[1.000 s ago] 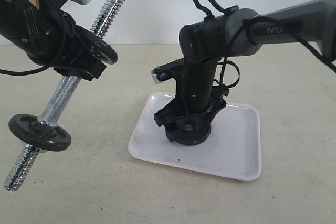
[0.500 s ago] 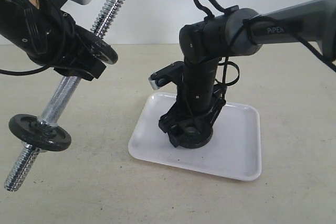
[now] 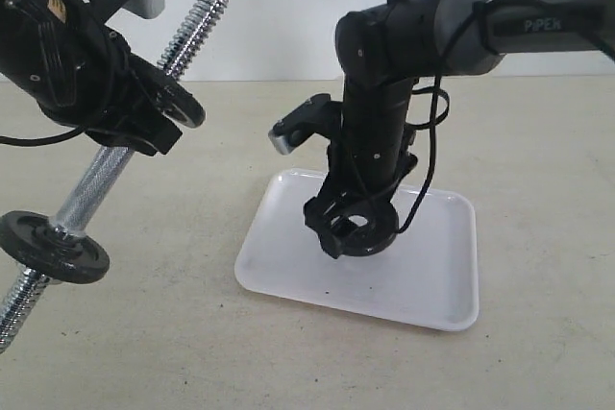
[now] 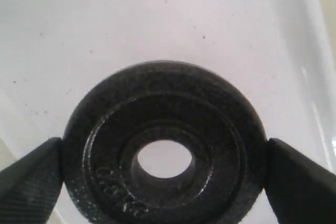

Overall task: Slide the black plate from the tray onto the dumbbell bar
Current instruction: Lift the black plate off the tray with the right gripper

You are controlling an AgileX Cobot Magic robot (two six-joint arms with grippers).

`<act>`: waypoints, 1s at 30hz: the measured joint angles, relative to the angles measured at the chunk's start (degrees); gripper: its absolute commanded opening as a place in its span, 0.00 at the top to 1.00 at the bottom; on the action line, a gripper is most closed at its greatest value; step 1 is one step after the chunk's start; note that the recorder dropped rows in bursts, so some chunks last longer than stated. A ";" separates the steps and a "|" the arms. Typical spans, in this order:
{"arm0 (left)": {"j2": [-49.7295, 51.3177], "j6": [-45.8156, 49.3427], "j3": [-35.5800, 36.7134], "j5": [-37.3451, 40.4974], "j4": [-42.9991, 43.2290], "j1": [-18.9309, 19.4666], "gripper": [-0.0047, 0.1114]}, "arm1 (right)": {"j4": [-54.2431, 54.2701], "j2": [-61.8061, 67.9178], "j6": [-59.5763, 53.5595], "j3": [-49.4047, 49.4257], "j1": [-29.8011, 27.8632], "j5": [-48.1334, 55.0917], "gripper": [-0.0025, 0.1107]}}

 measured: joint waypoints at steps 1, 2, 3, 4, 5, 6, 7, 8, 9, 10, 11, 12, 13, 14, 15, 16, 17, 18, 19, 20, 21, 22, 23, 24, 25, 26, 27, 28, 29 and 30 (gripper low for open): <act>0.00 0.00 0.00 0.00 0.00 0.00 0.92 | 0.00 -0.79 -0.59 0.00 0.00 -0.01 0.98; 0.00 0.09 0.00 0.00 0.00 0.00 0.92 | 0.00 -2.05 -1.55 0.00 -0.05 -0.11 0.98; 0.00 0.09 0.00 0.00 0.00 0.00 0.92 | 0.00 -2.88 -2.09 0.00 -0.14 -0.11 0.98; 0.00 0.22 0.00 0.00 0.00 0.00 0.92 | 0.16 -3.72 -2.69 0.00 -0.38 -0.11 0.98; 0.00 0.22 0.00 0.00 0.00 0.00 0.92 | 1.00 -4.88 -3.48 0.00 -0.90 0.18 0.98; 0.00 0.22 0.00 0.00 0.00 0.00 0.92 | 1.64 -5.63 -4.12 0.00 -1.49 0.58 0.98; 0.00 0.22 0.00 0.00 0.00 0.00 0.92 | 2.47 -6.28 -5.05 0.00 -2.05 0.94 0.98; 0.00 0.33 0.00 0.00 0.00 0.00 0.92 | 4.09 -7.19 -6.07 0.00 -3.12 1.66 0.98; 0.00 0.48 0.00 0.00 0.03 0.00 0.92 | 5.42 -7.73 -7.36 0.00 -3.92 2.21 0.98; 0.00 0.84 0.00 0.00 0.03 0.00 0.92 | 7.22 -8.32 -8.66 0.00 -4.91 2.85 0.98; 0.00 1.35 0.00 0.00 0.03 0.00 0.92 | 9.22 -8.88 -11.00 0.00 -5.92 3.76 0.98; 0.00 2.01 0.00 0.00 0.03 0.00 0.92 | 11.50 -9.33 -12.74 0.00 -6.81 4.43 0.98; 0.00 2.82 0.00 0.00 0.13 0.00 0.92 | 13.42 -9.66 -14.44 0.00 -7.45 5.15 0.98; 0.00 3.52 0.00 0.00 0.13 0.00 0.92 | 16.31 -10.12 -16.84 0.00 -8.11 5.83 0.98; 0.00 4.05 0.00 0.00 0.13 0.00 0.92 | 18.26 -10.44 -18.35 0.00 -8.66 6.37 0.98; 0.00 4.63 0.00 0.00 0.13 0.00 0.92 | 20.59 -10.70 -20.17 0.00 -9.12 6.85 0.98; 0.00 5.02 0.00 0.00 0.15 0.00 0.92 | 22.72 -10.82 -22.05 0.00 -9.42 7.31 0.98; 0.00 5.53 0.00 0.00 0.15 0.00 0.92 | 24.18 -10.93 -23.51 0.00 -9.72 7.72 0.98; 0.00 6.08 0.00 0.00 0.15 0.00 0.92 | 25.72 -11.06 -25.16 0.00 -10.10 8.23 0.98; 0.00 6.74 0.00 0.00 0.15 0.00 0.92 | 26.97 -11.06 -26.75 0.00 -10.38 8.91 0.98; 0.00 7.51 0.00 0.10 0.15 0.00 0.92 | 27.90 -11.06 -28.22 0.00 -10.63 9.47 0.98; 0.00 8.27 0.00 0.22 0.15 0.00 0.92 | 28.45 -11.06 -29.56 0.00 -10.91 10.23 0.98; 0.00 8.87 0.00 0.33 0.15 0.00 0.92 | 29.07 -11.06 -30.91 0.00 -11.06 11.04 0.98; 0.00 9.24 0.00 0.45 0.26 0.00 0.92 | 29.64 -11.06 -32.03 0.00 -11.36 11.75 0.98; 0.00 9.63 0.00 0.67 0.39 0.00 0.92 | 30.45 -11.06 -33.40 0.00 -11.49 12.12 0.98; 0.00 9.74 0.00 0.80 0.55 0.00 0.92 | 31.19 -11.06 -34.97 0.00 -11.75 12.36 0.98; 0.00 9.89 0.00 0.93 0.85 0.00 0.92 | 32.17 -11.06 -36.64 0.00 -11.99 12.51 0.98; 0.00 10.00 0.00 1.32 1.47 0.00 0.92 | 34.30 -11.06 -39.87 0.00 -12.36 12.50 0.98; 0.00 9.97 0.00 1.58 1.82 0.00 0.92 | 35.52 -11.06 -41.42 0.00 -12.59 12.50 0.98; 0.00 10.29 0.00 1.99 2.55 0.00 0.92 | 37.51 -11.20 -43.89 0.00 -12.95 12.50 0.98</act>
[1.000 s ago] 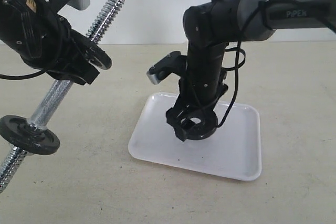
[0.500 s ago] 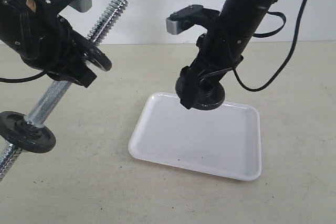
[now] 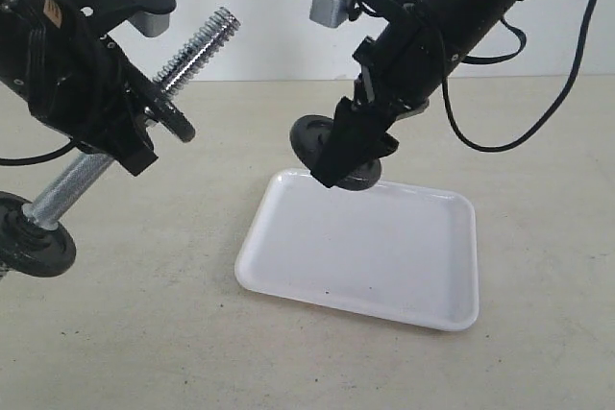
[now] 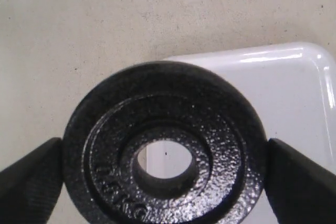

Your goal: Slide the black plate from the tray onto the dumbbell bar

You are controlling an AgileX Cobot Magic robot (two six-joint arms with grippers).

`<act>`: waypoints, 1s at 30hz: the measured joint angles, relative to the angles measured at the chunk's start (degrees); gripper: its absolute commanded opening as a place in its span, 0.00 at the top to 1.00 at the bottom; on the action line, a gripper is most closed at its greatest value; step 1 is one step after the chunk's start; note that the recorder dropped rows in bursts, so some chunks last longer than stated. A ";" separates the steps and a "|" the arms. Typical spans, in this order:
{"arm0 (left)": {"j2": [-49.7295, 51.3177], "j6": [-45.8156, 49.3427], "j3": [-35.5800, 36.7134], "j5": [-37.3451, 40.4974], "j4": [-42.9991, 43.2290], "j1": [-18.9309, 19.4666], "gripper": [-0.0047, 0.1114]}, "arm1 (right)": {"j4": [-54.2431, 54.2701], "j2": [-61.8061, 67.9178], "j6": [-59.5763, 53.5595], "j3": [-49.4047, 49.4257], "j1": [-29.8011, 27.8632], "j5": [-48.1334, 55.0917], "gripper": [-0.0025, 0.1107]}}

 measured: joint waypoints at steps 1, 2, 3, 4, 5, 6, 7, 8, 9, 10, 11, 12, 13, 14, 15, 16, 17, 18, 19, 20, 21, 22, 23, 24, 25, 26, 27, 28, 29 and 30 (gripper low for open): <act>0.00 0.42 0.00 0.30 0.15 0.00 0.92 | 0.69 -0.14 -1.06 0.00 -0.10 0.00 0.98; 0.00 1.26 0.00 0.79 0.44 0.00 0.92 | 1.51 -0.26 -2.80 0.00 -0.46 0.00 0.98; 0.00 1.74 0.00 1.02 0.53 0.00 0.92 | 1.86 -0.36 -3.87 0.00 -0.79 0.00 0.98; 0.00 2.71 0.00 1.53 0.53 0.00 0.92 | 2.53 -0.36 -5.44 0.00 -1.27 0.00 0.98; 0.00 3.54 0.00 1.79 0.53 0.00 0.92 | 3.45 -0.38 -7.12 0.00 -1.51 -0.11 0.98; 0.00 4.10 0.00 1.93 0.53 0.00 0.92 | 3.74 -0.38 -8.12 0.00 -1.59 -0.11 0.98; 0.00 4.39 0.00 1.97 0.53 0.00 0.92 | 4.83 -0.48 -9.80 0.00 -1.59 -0.11 0.98; 0.00 4.65 0.00 1.97 0.53 0.00 0.92 | 5.55 -0.48 -10.68 0.00 -1.59 -0.11 0.98; 0.00 5.08 0.00 2.06 0.53 0.00 0.92 | 6.97 -0.74 -12.13 0.00 -1.59 -0.11 0.98; 0.00 5.36 0.00 2.19 0.53 0.00 0.92 | 7.43 -0.87 -12.79 0.00 -1.59 -0.11 0.98; -0.14 5.51 0.00 2.47 0.53 0.00 0.92 | 7.86 -1.27 -13.65 0.00 -1.59 -0.11 0.98; -0.14 5.61 0.00 2.63 0.53 0.00 0.92 | 7.86 -1.53 -14.07 0.10 -1.71 -0.11 0.98; -0.25 5.74 0.00 2.88 0.53 0.00 0.92 | 8.12 -2.16 -14.47 0.10 -2.13 0.03 0.98; -0.25 6.19 0.00 3.10 0.53 0.00 0.92 | 8.59 -2.74 -14.89 0.10 -2.91 0.12 0.98; -0.25 6.43 0.00 3.15 0.53 0.00 0.92 | 9.06 -3.20 -15.21 0.10 -3.56 0.12 0.98; -0.25 6.54 0.00 3.15 0.53 0.00 0.92 | 9.58 -3.57 -15.51 0.10 -4.18 0.12 0.98; -0.25 6.56 0.00 3.15 0.53 0.00 0.92 | 10.38 -3.99 -15.74 0.10 -4.99 0.12 0.98; -0.33 6.66 0.00 3.15 0.53 0.00 0.92 | 11.43 -4.37 -15.99 0.10 -5.84 0.12 0.98; -0.33 6.66 0.00 3.15 0.53 0.00 0.92 | 12.60 -4.84 -16.27 0.10 -6.71 0.12 0.98; -0.33 7.00 0.00 3.24 0.53 0.00 0.92 | 13.81 -5.16 -16.60 0.10 -7.50 0.12 0.98; -0.33 7.35 0.00 3.24 0.53 0.00 0.92 | 14.95 -5.42 -16.96 0.10 -8.20 0.12 0.98; -0.33 7.77 0.00 3.24 0.53 0.00 0.92 | 15.76 -5.66 -17.25 0.10 -8.54 -0.01 0.98; -0.33 8.51 0.00 3.24 0.53 0.00 0.92 | 16.73 -5.91 -17.64 0.10 -9.00 -0.01 0.98; -0.33 9.64 0.00 3.28 0.53 0.00 0.92 | 18.56 -6.01 -18.27 0.10 -9.41 -0.16 0.98; -0.33 10.39 0.00 3.28 0.53 0.00 0.92 | 19.32 -6.01 -18.58 0.10 -9.41 -0.16 0.98; -0.33 11.58 0.00 3.28 0.53 0.00 0.92 | 20.77 -6.01 -19.14 0.10 -9.41 -0.16 0.98; -0.33 12.07 0.00 3.28 0.53 0.00 0.92 | 21.55 -6.01 -19.27 0.10 -9.41 -0.05 0.98; -0.33 13.02 0.00 3.28 0.53 0.00 0.92 | 23.32 -6.01 -19.89 0.10 -9.41 -0.05 0.98; -0.33 13.42 0.00 3.28 0.53 0.00 0.92 | 23.97 -6.01 -20.07 0.10 -9.41 -0.05 0.98; -0.33 13.69 0.00 3.05 0.53 0.00 0.92 | 25.43 -6.01 -20.44 0.10 -9.41 -0.05 0.98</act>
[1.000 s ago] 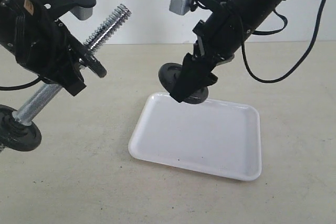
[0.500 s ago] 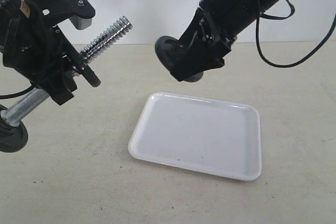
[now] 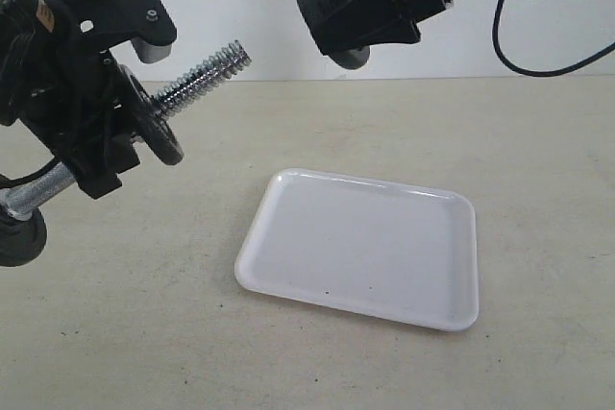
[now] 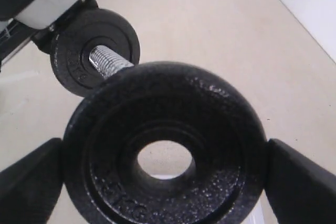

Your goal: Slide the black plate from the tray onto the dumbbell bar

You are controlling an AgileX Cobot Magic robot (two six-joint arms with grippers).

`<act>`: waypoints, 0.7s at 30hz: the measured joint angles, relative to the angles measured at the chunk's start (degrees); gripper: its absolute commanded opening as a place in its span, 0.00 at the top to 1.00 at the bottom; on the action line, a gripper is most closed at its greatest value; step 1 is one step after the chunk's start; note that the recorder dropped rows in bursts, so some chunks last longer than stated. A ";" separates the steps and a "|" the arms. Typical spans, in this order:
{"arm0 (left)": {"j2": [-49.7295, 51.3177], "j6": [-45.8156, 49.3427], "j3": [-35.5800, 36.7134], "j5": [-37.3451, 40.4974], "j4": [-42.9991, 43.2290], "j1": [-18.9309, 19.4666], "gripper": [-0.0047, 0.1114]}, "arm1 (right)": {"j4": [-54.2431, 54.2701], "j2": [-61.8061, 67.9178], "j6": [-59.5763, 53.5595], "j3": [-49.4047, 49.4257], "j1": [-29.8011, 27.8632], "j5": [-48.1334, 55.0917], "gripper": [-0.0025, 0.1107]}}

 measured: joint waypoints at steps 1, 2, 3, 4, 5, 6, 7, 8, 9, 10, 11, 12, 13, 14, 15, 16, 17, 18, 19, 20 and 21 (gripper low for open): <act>0.00 0.00 0.00 -0.29 0.00 0.00 0.92 | 0.31 0.00 0.02 0.00 0.00 0.00 0.98; 0.00 0.10 0.00 -1.24 0.00 0.00 0.92 | 0.94 0.00 0.02 0.00 0.00 0.00 0.98; 0.00 0.10 0.00 -2.22 -0.24 0.00 0.92 | 1.07 0.00 0.02 0.00 0.00 0.00 0.98; 0.00 0.10 0.00 -2.78 -0.50 0.00 0.92 | 1.07 0.00 0.23 0.00 0.00 0.00 0.98; 0.10 0.22 0.00 -3.75 -1.20 0.00 0.92 | 1.07 0.00 0.47 0.00 0.00 0.00 0.98; 0.54 0.32 0.00 -4.18 -1.70 0.00 0.92 | 1.07 0.00 0.47 0.00 0.00 0.00 0.98; 1.67 0.30 0.00 -5.41 -2.62 0.00 0.92 | 1.34 0.00 0.70 0.63 0.00 0.00 0.98; 2.58 0.30 0.00 -6.11 -3.40 0.00 0.92 | 1.34 0.00 0.87 0.92 0.00 0.00 0.98; 4.33 0.45 0.00 -7.52 -5.25 0.00 0.92 | 1.34 0.00 0.87 1.69 0.00 0.00 0.98; 5.24 0.45 0.12 -8.55 -6.17 0.00 0.92 | 1.34 0.00 0.87 1.80 0.00 0.00 0.98; 6.37 0.45 0.94 -11.56 -8.43 0.00 0.92 | 0.97 0.00 0.87 2.03 0.00 0.00 0.98; 6.60 0.45 1.56 -13.60 -9.03 0.00 0.92 | 0.97 0.00 0.87 2.03 0.00 0.00 0.98; 6.63 0.45 2.68 -15.81 -9.57 0.00 0.92 | 0.97 0.00 0.87 2.03 -0.12 0.00 0.98; 6.63 0.45 3.49 -17.93 -9.83 -0.12 0.92 | 0.97 0.00 0.87 2.03 -0.24 0.00 0.98; 6.63 0.58 4.55 -19.44 -9.92 -0.12 0.92 | 0.97 0.00 0.87 2.13 -0.36 0.00 0.98; 6.63 0.68 5.58 -21.62 -10.04 -0.12 0.92 | 0.97 0.00 0.67 2.13 -0.46 0.00 0.98; 6.63 0.81 6.65 -22.89 -10.04 -0.12 0.92 | 0.91 0.00 0.57 2.13 -0.61 -0.12 0.98; 6.63 0.94 7.50 -24.05 -9.80 -0.12 0.92 | 0.82 0.00 0.48 2.13 -0.72 -0.12 0.98; 6.63 0.94 8.76 -25.65 -9.59 -0.12 0.92 | 0.82 0.00 0.33 2.13 -0.72 -0.23 0.98; 6.63 1.05 9.53 -26.42 -9.45 -0.12 0.92 | 0.70 0.00 0.33 2.13 -0.72 -0.23 0.98; 6.63 1.14 10.12 -26.97 -9.45 -0.12 0.92 | 0.68 0.00 0.22 2.13 -0.72 -0.23 0.98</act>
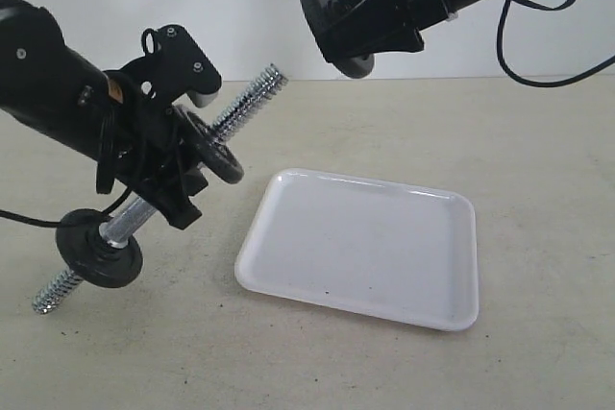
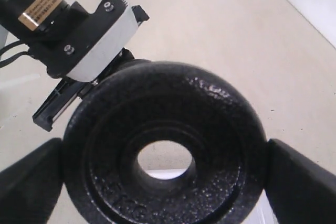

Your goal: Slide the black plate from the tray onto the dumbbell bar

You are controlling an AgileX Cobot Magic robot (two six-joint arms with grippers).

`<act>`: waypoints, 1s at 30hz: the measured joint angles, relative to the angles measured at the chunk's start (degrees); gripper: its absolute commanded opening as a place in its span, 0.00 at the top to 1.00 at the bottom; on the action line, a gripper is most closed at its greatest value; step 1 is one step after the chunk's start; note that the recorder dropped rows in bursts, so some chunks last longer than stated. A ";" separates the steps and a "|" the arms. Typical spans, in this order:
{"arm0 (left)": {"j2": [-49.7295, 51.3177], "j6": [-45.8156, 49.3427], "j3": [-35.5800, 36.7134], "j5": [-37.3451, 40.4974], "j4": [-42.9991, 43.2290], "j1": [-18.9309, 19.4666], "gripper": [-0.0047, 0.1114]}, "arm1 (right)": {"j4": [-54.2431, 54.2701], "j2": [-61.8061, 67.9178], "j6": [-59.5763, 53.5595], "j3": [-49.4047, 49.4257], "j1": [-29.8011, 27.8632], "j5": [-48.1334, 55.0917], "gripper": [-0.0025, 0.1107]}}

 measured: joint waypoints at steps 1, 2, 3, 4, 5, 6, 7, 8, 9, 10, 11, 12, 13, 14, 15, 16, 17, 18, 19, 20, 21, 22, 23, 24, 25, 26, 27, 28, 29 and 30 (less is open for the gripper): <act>0.00 0.25 0.79 -0.65 0.28 0.00 0.92 | -0.16 0.00 0.00 0.00 0.00 0.00 0.98; -0.10 0.43 1.25 -1.12 0.28 0.00 0.92 | -0.21 0.00 0.00 0.00 0.00 0.00 0.98; -0.10 0.39 1.75 -1.91 0.28 0.00 0.92 | -0.21 0.00 0.00 0.00 0.00 0.00 0.98; -0.10 0.39 2.07 -2.77 0.28 0.00 0.92 | -0.21 0.00 0.00 0.00 0.00 0.00 0.98; -0.10 0.39 2.55 -3.82 0.05 0.00 0.92 | -0.28 0.00 0.00 0.00 0.00 0.00 0.98; -0.10 0.39 2.79 -4.58 -0.19 0.00 0.92 | -0.38 0.00 0.12 0.00 0.00 0.00 0.98; -0.10 0.39 3.16 -5.25 -0.36 0.00 0.92 | -0.66 0.00 0.26 0.00 0.00 0.00 0.98; -0.10 0.48 3.26 -5.60 -0.61 0.00 0.92 | -0.82 0.00 0.43 0.00 0.00 0.00 0.98; -0.10 0.64 3.47 -6.00 -0.82 0.00 0.92 | -1.26 0.00 0.68 0.11 0.00 0.00 0.98; -0.10 0.64 3.47 -6.14 -0.83 0.00 0.92 | -1.39 0.00 0.67 0.11 0.00 0.00 0.98; -0.10 0.64 3.47 -6.14 -0.93 0.00 0.92 | -1.49 0.00 0.78 0.23 0.00 0.00 0.98; -0.10 0.64 3.60 -6.41 -0.92 0.00 0.92 | -1.49 0.00 0.78 0.69 0.00 0.00 0.98; -0.10 0.64 3.60 -6.50 -0.95 0.00 0.92 | -1.37 0.00 0.78 1.10 0.00 0.00 0.98; -0.10 0.64 3.69 -6.61 -0.95 0.00 0.92 | -1.37 0.00 0.78 1.80 0.00 0.00 0.98; -0.10 0.64 3.69 -6.63 -0.95 0.00 0.92 | -1.27 0.00 0.25 2.57 0.00 0.00 0.98; -0.10 0.64 3.69 -6.63 -1.05 0.00 0.92 | -1.15 0.00 -0.12 3.20 0.00 0.00 0.98; -0.10 0.64 3.69 -6.74 -1.05 0.00 0.92 | -1.15 0.00 -0.64 4.08 0.00 0.00 0.98; -0.10 0.64 3.69 -6.75 -1.05 0.00 0.92 | -1.15 0.00 -1.17 4.55 0.00 0.00 0.98; -0.10 0.64 3.69 -6.75 -1.05 0.00 0.92 | -0.78 0.00 -1.69 4.82 0.00 0.00 0.98; -0.10 0.64 3.69 -6.82 -1.07 0.00 0.92 | -0.07 0.00 -1.99 5.25 0.00 0.00 0.98; -0.10 0.64 3.69 -6.87 -1.19 0.00 0.92 | 1.01 0.00 -2.80 5.30 0.00 0.00 0.98; -0.10 0.64 3.69 -6.87 -1.34 0.00 0.92 | 1.98 0.00 -3.25 5.30 0.00 0.00 0.98; -0.10 0.77 3.69 -6.87 -1.46 0.00 0.92 | 3.52 0.00 -3.70 5.30 0.00 0.00 0.98; -0.10 0.77 3.69 -6.87 -1.56 0.00 0.92 | 4.41 0.00 -4.01 5.30 0.00 0.00 0.98; -0.10 0.81 3.69 -6.96 -1.58 0.00 0.92 | 5.04 0.00 -4.27 5.30 0.00 0.00 0.98; -0.10 0.92 3.69 -7.10 -1.69 0.00 0.92 | 5.55 0.00 -4.27 5.30 0.00 0.00 0.98; -0.10 0.91 3.69 -7.15 -1.81 0.00 0.92 | 5.80 0.00 -4.27 5.30 0.00 0.00 0.98; -0.10 1.03 3.69 -7.24 -1.90 0.00 0.92 | 5.94 0.25 -4.12 5.30 0.00 0.00 0.98; -0.10 1.03 3.69 -7.39 -1.90 0.00 0.92 | 6.02 0.54 -3.89 5.30 0.00 0.00 0.98; -0.10 1.03 3.69 -7.38 -1.90 0.00 0.92 | 6.17 0.99 -3.55 5.30 0.00 0.00 0.98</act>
